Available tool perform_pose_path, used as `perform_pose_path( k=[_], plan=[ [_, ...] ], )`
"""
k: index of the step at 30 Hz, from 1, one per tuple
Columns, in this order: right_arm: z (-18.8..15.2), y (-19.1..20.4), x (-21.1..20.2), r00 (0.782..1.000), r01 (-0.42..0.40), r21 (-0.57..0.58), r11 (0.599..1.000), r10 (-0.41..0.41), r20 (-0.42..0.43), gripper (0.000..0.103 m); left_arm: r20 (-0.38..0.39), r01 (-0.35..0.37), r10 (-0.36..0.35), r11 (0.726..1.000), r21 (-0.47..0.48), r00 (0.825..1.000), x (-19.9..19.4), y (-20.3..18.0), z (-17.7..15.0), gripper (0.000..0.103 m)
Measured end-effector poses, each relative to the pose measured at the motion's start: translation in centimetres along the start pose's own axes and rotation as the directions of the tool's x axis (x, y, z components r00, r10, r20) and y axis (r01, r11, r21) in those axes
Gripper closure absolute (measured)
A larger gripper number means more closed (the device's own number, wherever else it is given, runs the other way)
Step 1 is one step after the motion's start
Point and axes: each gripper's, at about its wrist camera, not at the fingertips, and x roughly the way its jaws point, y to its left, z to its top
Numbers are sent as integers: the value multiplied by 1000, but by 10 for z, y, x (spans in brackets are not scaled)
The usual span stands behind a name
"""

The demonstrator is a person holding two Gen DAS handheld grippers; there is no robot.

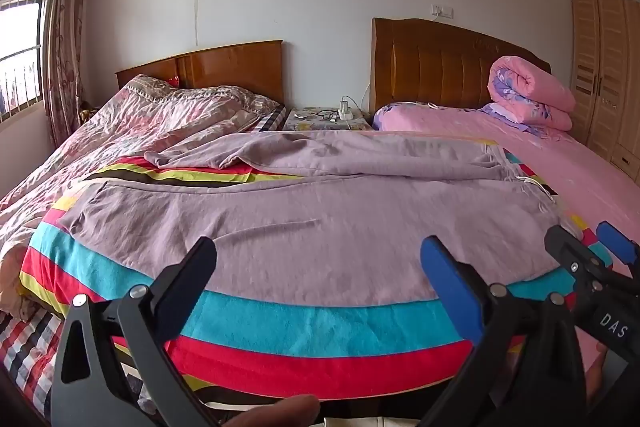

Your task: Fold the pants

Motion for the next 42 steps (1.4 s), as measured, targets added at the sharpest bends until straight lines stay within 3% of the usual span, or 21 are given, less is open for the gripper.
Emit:
perform_pose_path(
  k=[42],
  plan=[
    [-1,-1,2,1000,2,4,1000,-2,-13,4,-25,0,-1,1000,-22,1000,4,6,-6,1]
  ],
)
